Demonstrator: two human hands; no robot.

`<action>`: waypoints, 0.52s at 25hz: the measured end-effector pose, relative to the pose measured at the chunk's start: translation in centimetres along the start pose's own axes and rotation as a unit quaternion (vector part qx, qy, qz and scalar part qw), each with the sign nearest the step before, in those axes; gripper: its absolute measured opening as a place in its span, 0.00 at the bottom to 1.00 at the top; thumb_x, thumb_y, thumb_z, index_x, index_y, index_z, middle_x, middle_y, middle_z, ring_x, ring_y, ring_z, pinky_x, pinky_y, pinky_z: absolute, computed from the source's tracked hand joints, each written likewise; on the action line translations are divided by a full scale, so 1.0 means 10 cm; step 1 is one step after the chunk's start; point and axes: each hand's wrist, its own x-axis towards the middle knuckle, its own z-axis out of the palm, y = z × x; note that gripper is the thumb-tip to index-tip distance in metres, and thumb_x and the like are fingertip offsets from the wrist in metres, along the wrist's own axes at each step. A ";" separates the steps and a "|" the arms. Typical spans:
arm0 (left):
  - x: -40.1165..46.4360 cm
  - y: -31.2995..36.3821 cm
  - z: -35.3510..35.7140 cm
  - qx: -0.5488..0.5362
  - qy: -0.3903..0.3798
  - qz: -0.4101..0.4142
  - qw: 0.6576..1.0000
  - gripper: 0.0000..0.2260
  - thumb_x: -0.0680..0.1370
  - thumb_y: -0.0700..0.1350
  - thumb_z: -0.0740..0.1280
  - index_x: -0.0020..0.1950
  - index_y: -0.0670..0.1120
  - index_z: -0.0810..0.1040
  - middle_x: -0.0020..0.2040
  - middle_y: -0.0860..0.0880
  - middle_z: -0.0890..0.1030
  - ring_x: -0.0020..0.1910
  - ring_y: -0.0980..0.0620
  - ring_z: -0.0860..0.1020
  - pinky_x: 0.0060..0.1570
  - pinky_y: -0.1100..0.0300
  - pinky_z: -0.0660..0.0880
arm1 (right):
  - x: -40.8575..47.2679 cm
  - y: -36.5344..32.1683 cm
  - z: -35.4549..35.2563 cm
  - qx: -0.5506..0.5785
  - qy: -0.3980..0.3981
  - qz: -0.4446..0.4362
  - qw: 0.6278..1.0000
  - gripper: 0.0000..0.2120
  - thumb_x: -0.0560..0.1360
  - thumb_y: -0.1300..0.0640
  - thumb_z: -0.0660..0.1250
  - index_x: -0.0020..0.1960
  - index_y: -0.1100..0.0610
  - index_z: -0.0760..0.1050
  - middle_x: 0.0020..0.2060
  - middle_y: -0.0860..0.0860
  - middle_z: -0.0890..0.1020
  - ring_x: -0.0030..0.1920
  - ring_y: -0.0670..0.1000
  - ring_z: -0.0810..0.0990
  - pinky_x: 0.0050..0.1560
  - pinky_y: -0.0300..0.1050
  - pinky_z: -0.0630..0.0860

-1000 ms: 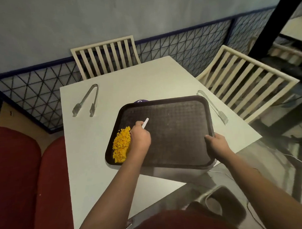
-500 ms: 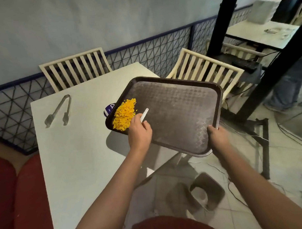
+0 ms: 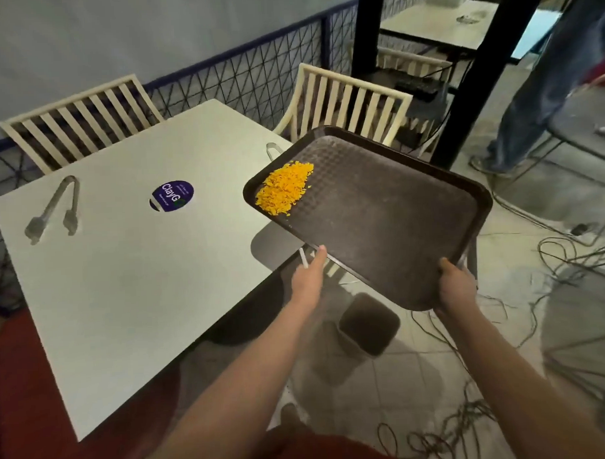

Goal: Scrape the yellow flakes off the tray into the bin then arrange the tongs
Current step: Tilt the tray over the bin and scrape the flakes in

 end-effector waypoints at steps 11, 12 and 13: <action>-0.39 -0.41 0.70 -0.134 -0.125 -0.028 0.983 0.12 0.76 0.33 0.56 0.34 0.44 0.67 0.18 0.54 0.68 0.14 0.60 0.62 0.15 0.69 0.54 | 0.01 0.58 -0.95 0.086 0.051 0.047 0.994 0.16 0.77 0.63 0.58 0.64 0.61 0.70 0.57 0.56 0.78 0.55 0.57 0.77 0.54 0.49 0.74; -0.40 -0.46 0.73 -0.117 -0.130 -0.028 0.984 0.13 0.75 0.32 0.55 0.32 0.43 0.67 0.16 0.54 0.66 0.14 0.60 0.62 0.15 0.69 0.54 | 0.01 0.62 -1.02 0.091 0.050 0.056 0.993 0.16 0.78 0.63 0.57 0.65 0.61 0.70 0.57 0.56 0.77 0.55 0.57 0.77 0.54 0.50 0.74; -0.40 -0.51 0.75 -0.099 -0.136 -0.028 0.985 0.13 0.75 0.31 0.55 0.31 0.43 0.66 0.16 0.54 0.65 0.14 0.59 0.61 0.15 0.70 0.54 | 0.01 0.67 -1.09 0.090 0.048 0.067 0.993 0.16 0.78 0.63 0.57 0.65 0.61 0.69 0.57 0.56 0.77 0.54 0.57 0.77 0.53 0.50 0.74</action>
